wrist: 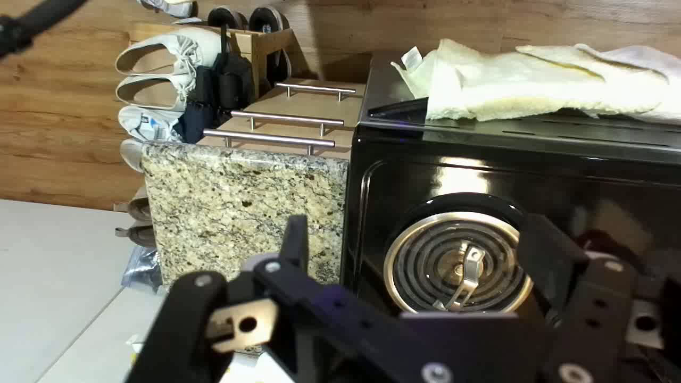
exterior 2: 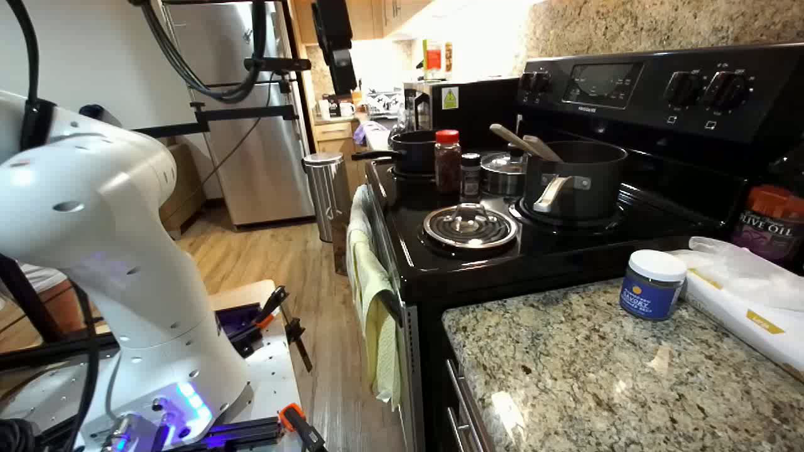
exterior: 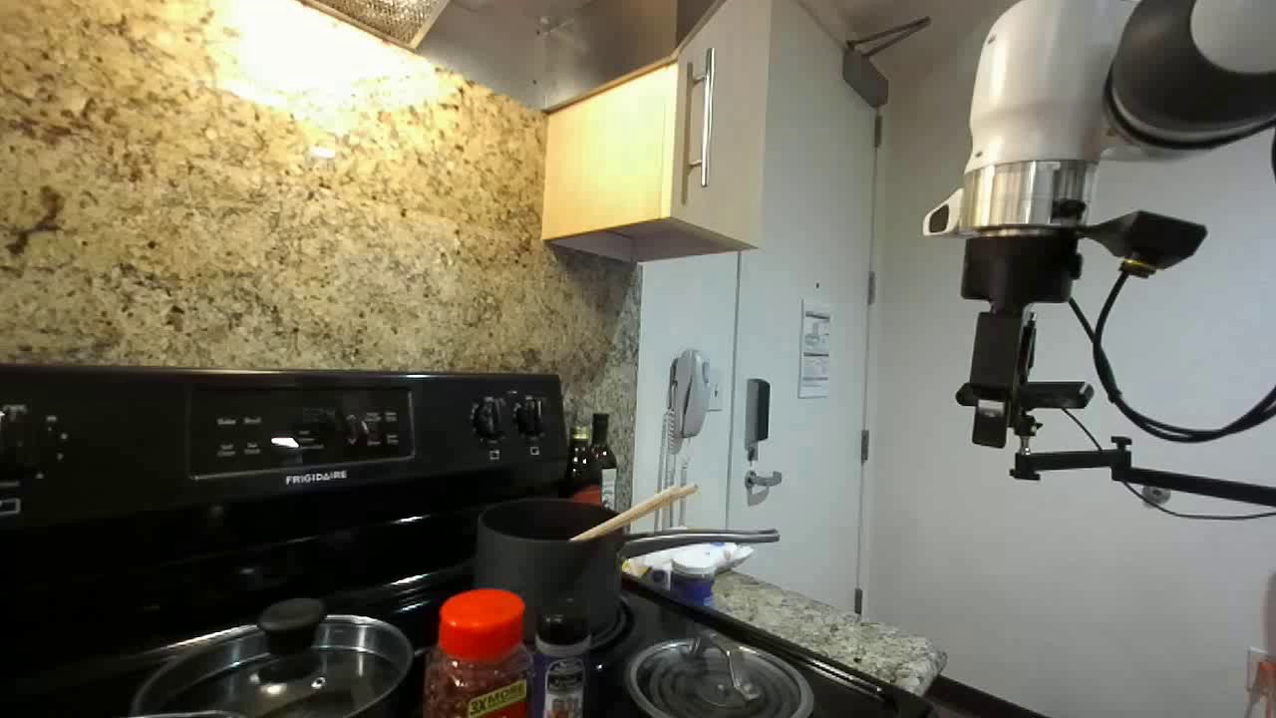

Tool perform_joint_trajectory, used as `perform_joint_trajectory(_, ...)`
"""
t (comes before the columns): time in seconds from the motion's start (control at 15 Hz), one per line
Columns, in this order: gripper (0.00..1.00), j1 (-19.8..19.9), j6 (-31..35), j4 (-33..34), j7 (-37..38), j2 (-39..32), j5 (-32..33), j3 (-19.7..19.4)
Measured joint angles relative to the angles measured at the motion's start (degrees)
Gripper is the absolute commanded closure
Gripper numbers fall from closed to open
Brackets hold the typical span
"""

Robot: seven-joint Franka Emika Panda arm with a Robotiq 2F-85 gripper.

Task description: Pick up the salt shaker on the stove and place it on the counter-top.

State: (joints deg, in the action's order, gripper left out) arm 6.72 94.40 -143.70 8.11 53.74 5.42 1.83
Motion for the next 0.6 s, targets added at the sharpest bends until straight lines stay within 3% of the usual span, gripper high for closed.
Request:
perform_joint_trajectory(0.33,0.0,-0.04,0.04,0.36,1.46,-0.84,-0.21,0.09)
perform_joint_trajectory(0.6,0.0,-0.24,0.53,2.68,5.49,-6.0,-0.54,2.49)
